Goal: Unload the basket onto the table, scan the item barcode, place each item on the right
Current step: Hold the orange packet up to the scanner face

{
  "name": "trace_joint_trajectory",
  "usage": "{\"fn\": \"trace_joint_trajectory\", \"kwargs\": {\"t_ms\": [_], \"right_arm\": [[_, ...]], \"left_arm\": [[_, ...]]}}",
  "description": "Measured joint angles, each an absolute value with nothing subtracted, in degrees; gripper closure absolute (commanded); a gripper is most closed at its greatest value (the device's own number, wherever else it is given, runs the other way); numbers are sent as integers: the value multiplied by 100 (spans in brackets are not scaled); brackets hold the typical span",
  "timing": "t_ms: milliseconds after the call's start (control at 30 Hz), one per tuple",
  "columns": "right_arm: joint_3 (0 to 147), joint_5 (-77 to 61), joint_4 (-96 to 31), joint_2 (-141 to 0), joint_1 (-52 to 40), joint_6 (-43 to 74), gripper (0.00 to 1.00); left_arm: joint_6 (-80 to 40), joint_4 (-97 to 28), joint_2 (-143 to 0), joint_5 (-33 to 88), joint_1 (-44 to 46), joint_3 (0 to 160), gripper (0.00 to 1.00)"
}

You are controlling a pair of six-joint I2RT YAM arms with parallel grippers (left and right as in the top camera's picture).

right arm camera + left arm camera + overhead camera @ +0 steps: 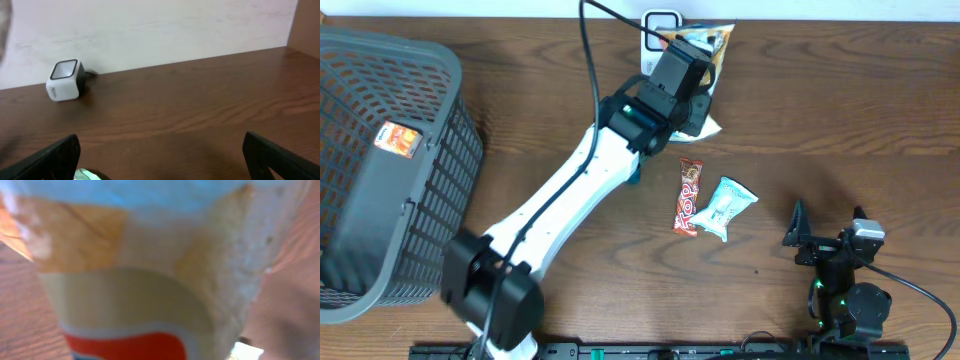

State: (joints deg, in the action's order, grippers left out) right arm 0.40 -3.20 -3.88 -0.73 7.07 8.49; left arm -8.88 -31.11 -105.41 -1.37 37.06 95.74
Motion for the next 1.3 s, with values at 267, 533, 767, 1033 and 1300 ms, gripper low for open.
{"fn": "trace_joint_trajectory", "kwargs": {"t_ms": [267,533,767,1033,1300], "right_arm": [[40,-320,-388,-73,707,847,1],[40,-320,-388,-73,707,849,1],[40,-320,-388,-73,707,847,1],[40,-320,-388,-73,707,847,1],[40,-320,-388,-73,707,849,1]], "left_arm": [[-871,-3242,-11384,-117,3677,9574,92],[-871,-3234,-11987,-237,3675,9574,92],[-869,-3227,-12217,-340,3675,9574,92],[-1081,-3229,-12462,-305,3682,9574,93],[-1420,-3004,-12490,167,3924,9572,92]]}}
